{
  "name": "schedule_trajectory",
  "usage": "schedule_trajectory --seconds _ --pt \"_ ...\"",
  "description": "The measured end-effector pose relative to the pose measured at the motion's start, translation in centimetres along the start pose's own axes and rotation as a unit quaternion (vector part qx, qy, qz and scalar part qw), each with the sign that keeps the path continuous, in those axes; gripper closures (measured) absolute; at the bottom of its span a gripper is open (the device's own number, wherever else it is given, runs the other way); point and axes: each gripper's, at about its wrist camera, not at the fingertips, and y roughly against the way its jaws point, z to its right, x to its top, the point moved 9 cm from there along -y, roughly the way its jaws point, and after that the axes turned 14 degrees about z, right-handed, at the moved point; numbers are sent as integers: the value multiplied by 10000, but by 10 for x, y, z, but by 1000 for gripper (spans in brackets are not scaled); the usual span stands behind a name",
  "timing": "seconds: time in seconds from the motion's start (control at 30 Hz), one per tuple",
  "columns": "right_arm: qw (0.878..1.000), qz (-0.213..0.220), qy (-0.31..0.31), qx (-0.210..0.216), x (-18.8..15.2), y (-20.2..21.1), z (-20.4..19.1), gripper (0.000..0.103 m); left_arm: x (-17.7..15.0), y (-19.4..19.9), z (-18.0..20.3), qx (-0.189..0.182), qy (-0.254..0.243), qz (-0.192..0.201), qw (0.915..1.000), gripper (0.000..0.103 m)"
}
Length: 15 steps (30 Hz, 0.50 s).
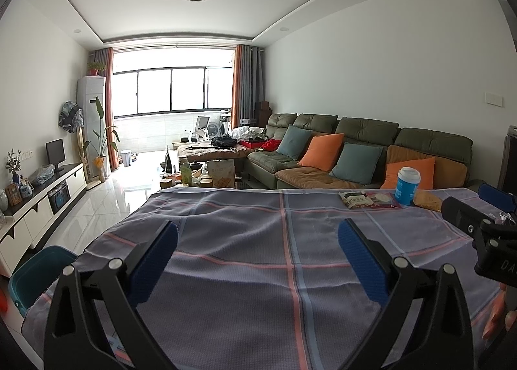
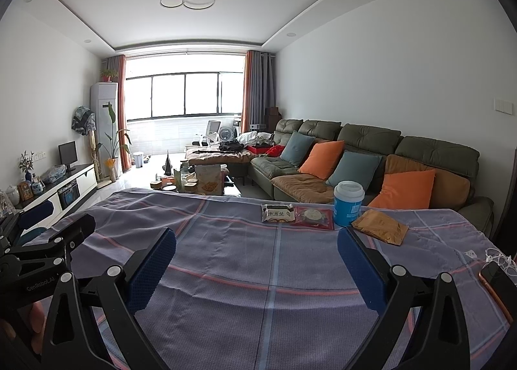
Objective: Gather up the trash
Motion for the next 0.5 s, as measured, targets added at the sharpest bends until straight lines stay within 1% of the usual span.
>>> schedule_trajectory --seconds 0.17,0.27,0.3,0.4,0.5 --pt "10000 -10 11 0 -1 -1 -1 4 -4 -1 1 -24 -69 -36 10000 3" --pt "10000 -63 10 3 -2 -2 2 4 -8 -6 1 -36 -13 -246 9997 3" --pt "9999 -125 6 10 -3 -4 3 4 -12 -10 -1 -25 18 -417 9991 3" --pt "9994 -349 18 -48 -11 -10 11 4 -23 -25 0 -141 86 -889 9959 3" --pt "9971 -739 29 -193 -23 -22 27 4 -39 -45 -6 -173 131 -1469 9889 3"
